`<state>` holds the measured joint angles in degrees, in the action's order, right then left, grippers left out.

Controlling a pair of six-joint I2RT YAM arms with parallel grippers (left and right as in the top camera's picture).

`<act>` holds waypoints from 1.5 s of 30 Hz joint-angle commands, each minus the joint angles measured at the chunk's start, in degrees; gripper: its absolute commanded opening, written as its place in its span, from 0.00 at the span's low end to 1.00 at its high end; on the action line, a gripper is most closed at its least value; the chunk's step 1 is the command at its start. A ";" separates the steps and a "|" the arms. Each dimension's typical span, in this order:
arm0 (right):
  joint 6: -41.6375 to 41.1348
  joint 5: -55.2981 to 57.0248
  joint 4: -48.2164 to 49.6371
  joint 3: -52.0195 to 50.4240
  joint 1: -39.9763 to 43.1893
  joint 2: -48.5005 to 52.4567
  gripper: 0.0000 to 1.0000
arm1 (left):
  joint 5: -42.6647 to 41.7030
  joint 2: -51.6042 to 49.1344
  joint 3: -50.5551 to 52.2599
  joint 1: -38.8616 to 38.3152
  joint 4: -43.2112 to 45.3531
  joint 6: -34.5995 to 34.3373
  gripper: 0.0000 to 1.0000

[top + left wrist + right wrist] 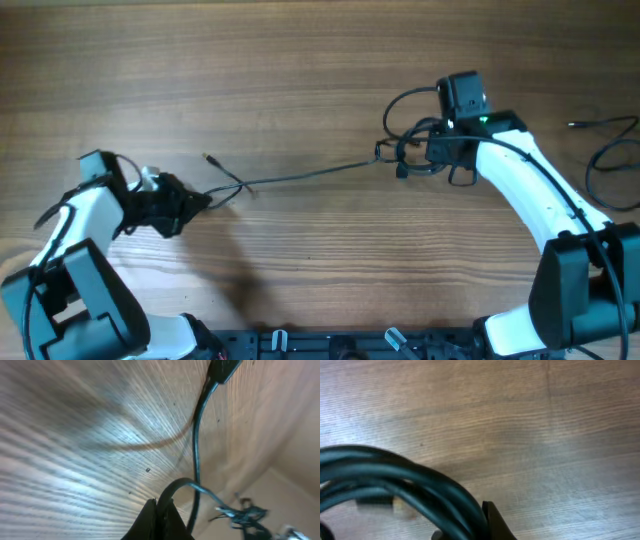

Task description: Untangle cables

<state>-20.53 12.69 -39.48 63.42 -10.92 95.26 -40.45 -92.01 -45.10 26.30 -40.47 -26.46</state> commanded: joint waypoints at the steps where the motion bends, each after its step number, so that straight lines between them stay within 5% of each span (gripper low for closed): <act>1: -4.02 11.13 5.27 -3.43 5.92 -0.96 0.04 | 8.22 -0.37 0.31 9.20 0.11 0.37 0.04; 8: -3.61 9.35 9.07 -4.94 14.75 -0.96 0.04 | 8.61 -0.37 1.97 19.65 0.17 -1.68 0.04; 16: -3.61 4.39 11.74 -4.94 23.19 -0.96 0.04 | 11.96 -0.37 2.84 20.48 2.32 -4.50 0.04; 20: 3.21 -26.27 12.92 -4.94 22.93 -0.96 0.04 | 11.98 -0.37 2.91 19.74 1.88 -4.33 0.04; 23: 4.00 -33.03 10.73 -4.94 19.98 -0.96 0.04 | 5.66 -0.37 2.91 15.26 1.77 2.32 0.05; 27: 3.98 -34.99 9.22 -4.94 14.73 -0.96 0.04 | 3.87 -0.37 2.91 4.42 2.43 5.09 0.24; 34: 6.73 -62.64 18.05 -4.94 7.17 -0.96 0.04 | -5.66 -0.37 2.89 -18.95 7.04 9.33 0.34; 38: 15.08 -75.91 15.02 -4.94 6.27 -0.96 0.04 | -8.55 -0.37 2.89 -24.39 12.50 13.31 0.48; 41: 17.99 -75.25 12.28 -4.94 4.85 -0.96 0.04 | -22.69 -0.37 2.89 -25.94 17.25 20.87 0.58; 45: 20.28 -74.25 8.22 -4.94 1.18 -0.96 0.04 | -27.67 -0.37 2.89 -26.56 23.19 21.77 0.72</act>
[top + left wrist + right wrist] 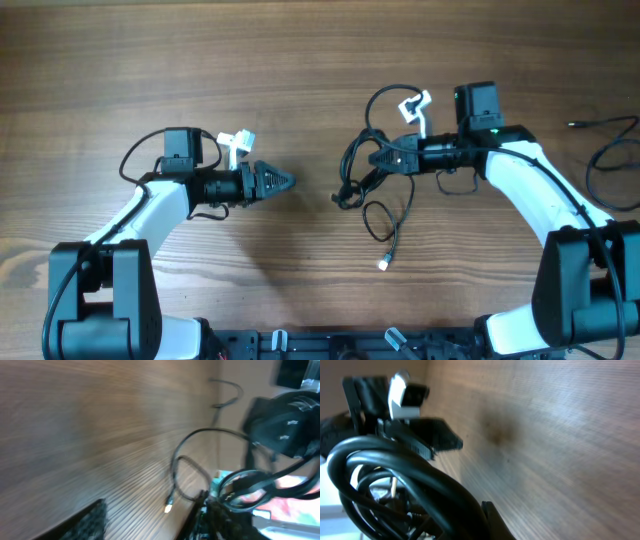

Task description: Untangle cables

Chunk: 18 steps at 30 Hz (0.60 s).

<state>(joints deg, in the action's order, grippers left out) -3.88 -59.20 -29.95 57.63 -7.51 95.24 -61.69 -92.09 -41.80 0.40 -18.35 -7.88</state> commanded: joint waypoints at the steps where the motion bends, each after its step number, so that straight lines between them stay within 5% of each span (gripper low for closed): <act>1: 3.69 -0.26 -2.03 0.85 -3.63 -0.94 0.04 | -6.43 -0.28 -0.42 -1.33 1.22 3.19 0.76; 7: -0.90 18.40 -1.81 0.85 -11.58 -0.94 0.04 | -5.01 -0.28 -0.42 -5.40 2.51 3.21 0.79; 18: -8.70 29.83 -2.05 0.85 -13.11 -0.94 0.04 | -4.04 -0.28 -0.42 -7.34 3.58 2.71 0.84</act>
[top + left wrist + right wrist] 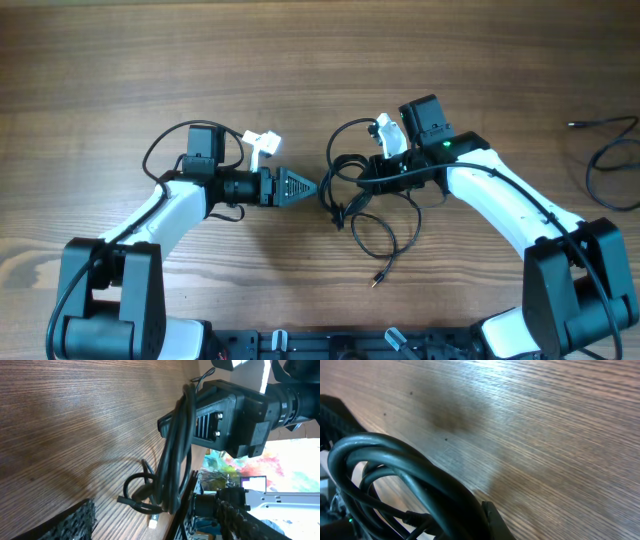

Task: Untangle cables
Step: 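Press the right gripper against the left gripper's bundle and regrasp loops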

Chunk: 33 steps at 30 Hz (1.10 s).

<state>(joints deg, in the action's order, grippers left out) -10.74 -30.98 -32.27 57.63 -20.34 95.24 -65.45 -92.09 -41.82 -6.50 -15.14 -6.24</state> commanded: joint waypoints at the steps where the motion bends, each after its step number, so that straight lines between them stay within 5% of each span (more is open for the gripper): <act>1: -1.77 0.68 0.15 0.85 -0.37 -0.94 0.04 | -0.28 -0.28 -0.39 -0.50 0.39 1.09 0.84; 13: 2.29 -13.86 0.13 0.85 -1.81 -0.94 0.04 | 3.19 -0.28 -0.39 -6.40 2.49 -1.79 0.82; 14: 2.93 -13.88 0.20 0.85 -2.34 -0.94 0.04 | 3.41 -0.28 -0.39 -6.40 3.02 -1.92 0.71; 16: 3.50 -13.81 0.50 0.85 -3.13 -0.94 0.04 | 3.41 -0.28 -0.39 -6.40 3.43 -1.95 0.21; 17: 3.43 -13.38 0.98 0.85 -3.13 -0.94 0.04 | 3.41 -0.28 -0.39 -6.40 3.41 -1.97 0.04; 19: 3.08 -11.56 3.10 0.85 -3.04 -0.94 0.16 | 3.45 -0.28 -0.39 -6.40 3.39 -2.47 0.04; 24: 2.99 -19.52 5.25 6.38 -0.81 -2.19 0.47 | 11.02 -0.28 -0.39 -5.86 3.43 -18.58 0.04; 33: 3.02 -16.00 -8.00 9.79 -0.87 -7.48 0.52 | 13.11 -0.28 -0.39 -0.66 5.09 -38.25 0.04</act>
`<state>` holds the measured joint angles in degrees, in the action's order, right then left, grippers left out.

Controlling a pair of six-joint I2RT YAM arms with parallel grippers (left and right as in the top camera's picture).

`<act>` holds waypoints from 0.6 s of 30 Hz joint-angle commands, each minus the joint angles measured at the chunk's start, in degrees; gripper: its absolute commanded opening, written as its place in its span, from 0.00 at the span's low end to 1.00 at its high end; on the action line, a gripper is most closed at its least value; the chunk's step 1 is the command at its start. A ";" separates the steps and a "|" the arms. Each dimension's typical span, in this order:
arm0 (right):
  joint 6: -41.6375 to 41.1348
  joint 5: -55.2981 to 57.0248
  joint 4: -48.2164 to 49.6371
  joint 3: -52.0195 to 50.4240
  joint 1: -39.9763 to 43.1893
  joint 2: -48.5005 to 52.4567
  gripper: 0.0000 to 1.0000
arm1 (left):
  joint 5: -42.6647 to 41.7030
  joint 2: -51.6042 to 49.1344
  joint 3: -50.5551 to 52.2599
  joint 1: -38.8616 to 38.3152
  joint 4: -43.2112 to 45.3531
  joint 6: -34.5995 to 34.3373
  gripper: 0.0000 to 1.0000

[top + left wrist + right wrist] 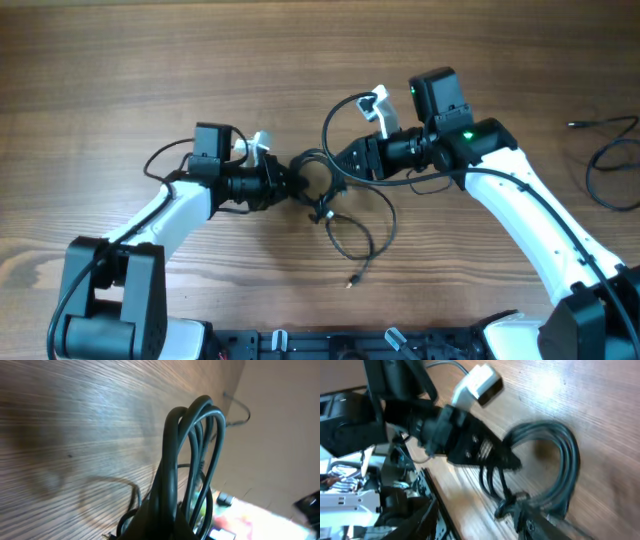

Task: Untangle cables
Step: 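Press the right gripper against the left gripper's bundle and regrasp loops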

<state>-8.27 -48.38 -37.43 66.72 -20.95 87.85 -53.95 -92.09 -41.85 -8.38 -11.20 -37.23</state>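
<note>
A black cable coil (318, 175) hangs mid-table between the two arms. My left gripper (293, 186) is shut on it; in the left wrist view the looped strands (192, 445) rise straight out of the closed jaws (160, 510). The coil's loose tail curls toward the front and ends in a small plug (350, 283). My right gripper (345, 160) sits just right of the coil with its fingers apart. In the right wrist view (480, 520) the coil (565, 465) lies ahead, near one finger, with the left gripper (465, 445) clamped on its far side.
A second black cable (610, 160) lies looped at the table's right edge, with a short cable end (580, 123) behind it. The wooden table (150, 70) extends bare to the back and left.
The left gripper, then open and pointing at the coil, is now shut on it. The right gripper, then shut on the coil, is now open and a little farther back-right.
First the left gripper held one cable end stretched far left from the bundle in the right gripper. Then the left was open and empty while the right carried the coil toward centre. The two closed in, and now the coil is in the left gripper.
</note>
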 commanded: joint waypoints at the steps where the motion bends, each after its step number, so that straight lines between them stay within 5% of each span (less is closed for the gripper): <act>1: 0.26 1.44 -4.31 0.68 -0.44 -0.09 0.52 | 2.05 -0.28 -0.37 1.22 1.79 -7.45 0.04; 6: -5.51 10.49 -9.64 0.39 -6.29 0.00 0.52 | 8.35 -0.28 -0.37 1.22 3.37 -21.24 0.04; 11: -21.05 30.97 -9.35 0.31 -12.96 0.50 0.52 | 8.44 -0.28 -0.37 1.09 1.84 -21.49 0.04; 18: -22.36 27.78 -3.43 0.28 -17.14 1.97 0.62 | 9.53 -0.28 -0.37 0.85 0.74 -17.62 0.04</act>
<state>-29.47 -19.16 -42.04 66.78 -37.89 89.03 -44.75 -92.09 -41.85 -7.42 -10.48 -57.08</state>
